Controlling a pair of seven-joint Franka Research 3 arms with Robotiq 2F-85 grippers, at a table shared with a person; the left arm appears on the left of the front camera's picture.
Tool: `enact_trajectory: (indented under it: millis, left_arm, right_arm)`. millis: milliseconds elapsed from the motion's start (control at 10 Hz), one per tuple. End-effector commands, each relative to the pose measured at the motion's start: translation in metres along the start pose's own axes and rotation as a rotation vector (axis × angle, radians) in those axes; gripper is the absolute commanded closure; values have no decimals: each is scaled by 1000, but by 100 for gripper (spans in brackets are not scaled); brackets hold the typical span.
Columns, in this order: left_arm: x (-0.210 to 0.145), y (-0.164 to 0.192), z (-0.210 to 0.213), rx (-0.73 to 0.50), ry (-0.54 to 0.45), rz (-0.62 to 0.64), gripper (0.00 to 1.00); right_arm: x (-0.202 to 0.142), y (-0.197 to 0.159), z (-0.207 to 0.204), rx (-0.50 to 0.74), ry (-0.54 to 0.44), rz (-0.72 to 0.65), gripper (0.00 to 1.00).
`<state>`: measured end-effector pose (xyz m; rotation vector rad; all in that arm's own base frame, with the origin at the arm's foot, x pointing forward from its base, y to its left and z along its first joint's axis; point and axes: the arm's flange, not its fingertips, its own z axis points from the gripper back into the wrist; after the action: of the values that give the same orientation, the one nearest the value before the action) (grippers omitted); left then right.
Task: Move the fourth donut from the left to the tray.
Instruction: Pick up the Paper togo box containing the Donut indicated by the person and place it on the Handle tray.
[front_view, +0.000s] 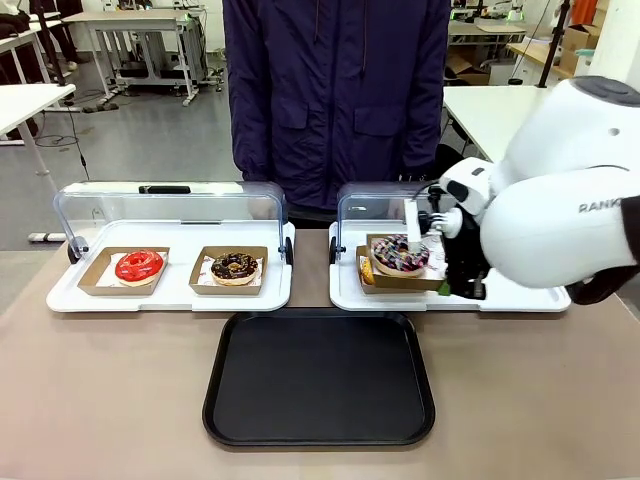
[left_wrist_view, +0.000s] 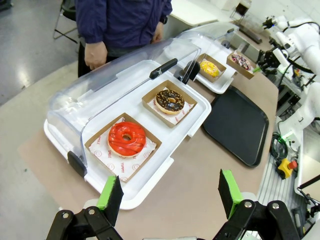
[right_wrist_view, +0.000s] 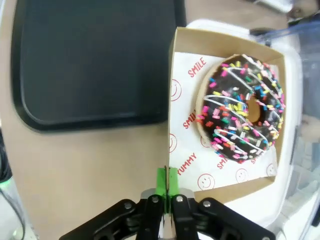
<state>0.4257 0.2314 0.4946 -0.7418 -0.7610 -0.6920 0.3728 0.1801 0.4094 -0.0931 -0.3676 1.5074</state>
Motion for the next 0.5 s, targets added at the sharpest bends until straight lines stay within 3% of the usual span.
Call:
enact_trajectory:
  millis: [0, 400]
  left_arm:
    - [1, -2, 0, -7, -5, -7, 0]
    - [1, -2, 0, -7, -5, -7, 0]
  right_arm:
    - [38, 42, -11, -82, 13, -76, 98]
    - [84, 92, -31, -53, 18, -128, 98]
